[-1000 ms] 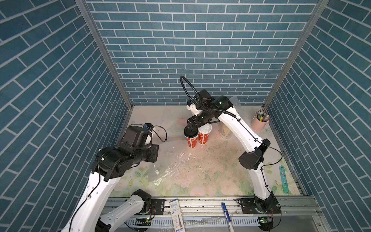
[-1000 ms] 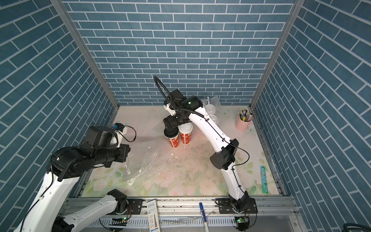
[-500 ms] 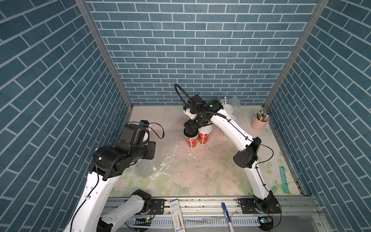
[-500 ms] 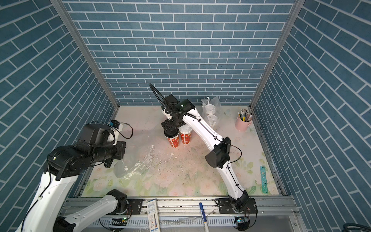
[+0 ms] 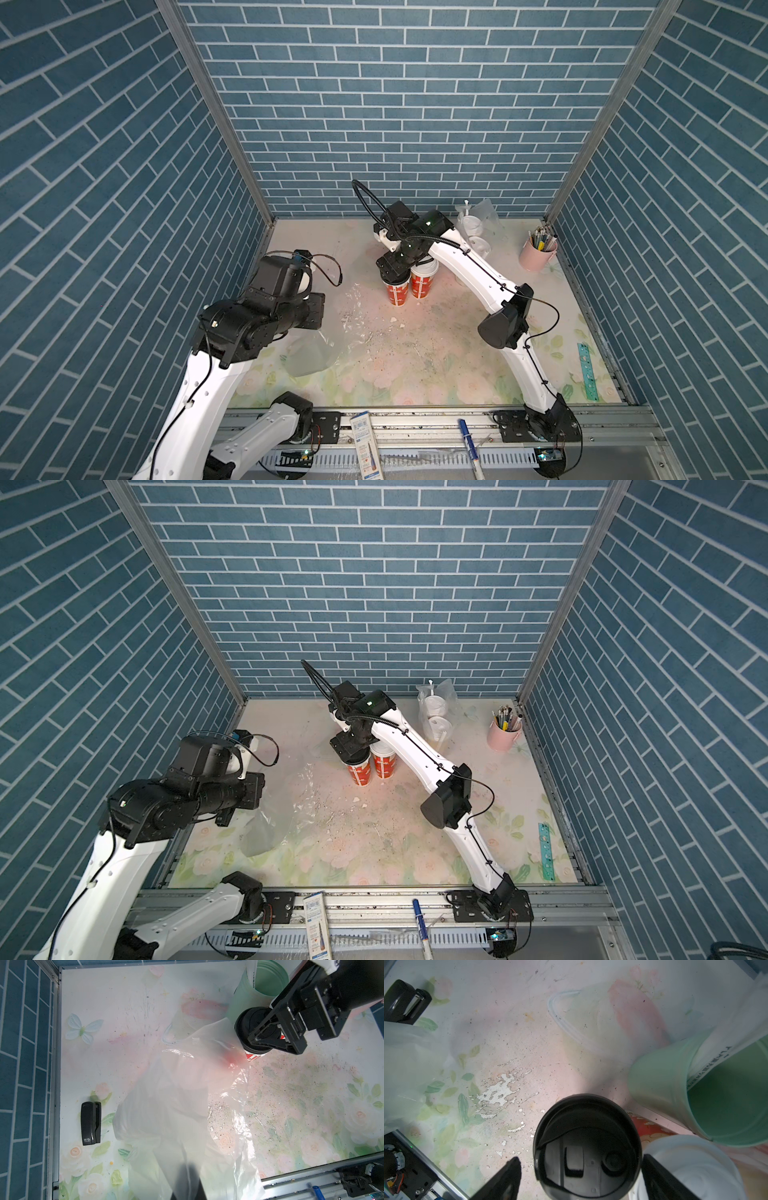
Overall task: Pack milk tea into plastic carrier bags
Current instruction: Pick up the milk tea cup at the center of the board.
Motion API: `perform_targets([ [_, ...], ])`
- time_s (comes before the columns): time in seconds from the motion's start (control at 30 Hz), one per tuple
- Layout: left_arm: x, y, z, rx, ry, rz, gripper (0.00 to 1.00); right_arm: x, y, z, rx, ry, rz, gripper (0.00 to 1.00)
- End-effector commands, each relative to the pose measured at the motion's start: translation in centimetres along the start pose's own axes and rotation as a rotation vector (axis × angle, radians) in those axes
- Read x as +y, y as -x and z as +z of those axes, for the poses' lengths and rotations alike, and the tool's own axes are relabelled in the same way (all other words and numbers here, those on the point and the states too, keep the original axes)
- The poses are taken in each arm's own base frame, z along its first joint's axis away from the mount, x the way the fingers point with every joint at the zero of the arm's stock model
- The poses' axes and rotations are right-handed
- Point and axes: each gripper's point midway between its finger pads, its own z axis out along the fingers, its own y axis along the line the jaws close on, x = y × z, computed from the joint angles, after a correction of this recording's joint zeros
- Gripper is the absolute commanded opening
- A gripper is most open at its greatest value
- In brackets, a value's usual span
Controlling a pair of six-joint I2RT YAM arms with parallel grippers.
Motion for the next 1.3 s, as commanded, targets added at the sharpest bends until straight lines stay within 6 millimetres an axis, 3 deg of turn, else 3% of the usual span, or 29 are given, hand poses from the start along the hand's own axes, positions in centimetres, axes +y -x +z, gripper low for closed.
perform_targets([
  [0.0, -0.1, 0.1, 0.3, -0.006, -0.009, 0.002, 0.00, -0.2, 0.2, -0.2, -0.004, -0.031, -0.048, 0.90],
  [0.53, 0.0, 0.0, 0.6, -0.003, -0.009, -0.004, 0.00, -0.2, -0.7, 0.9, 0.041, -0.062, -0.071, 0.79],
  [1.03, 0.2, -0.2, 0.5, -0.008, -0.005, -0.007, 0.00, 0.1, -1.1, 1.6, 0.065, -0.078, -0.086, 0.82],
  [1.27, 0.2, -0.2, 0.5, -0.011, -0.006, -0.011, 0.00, 0.1, -1.3, 1.8, 0.072, -0.078, -0.086, 0.75],
])
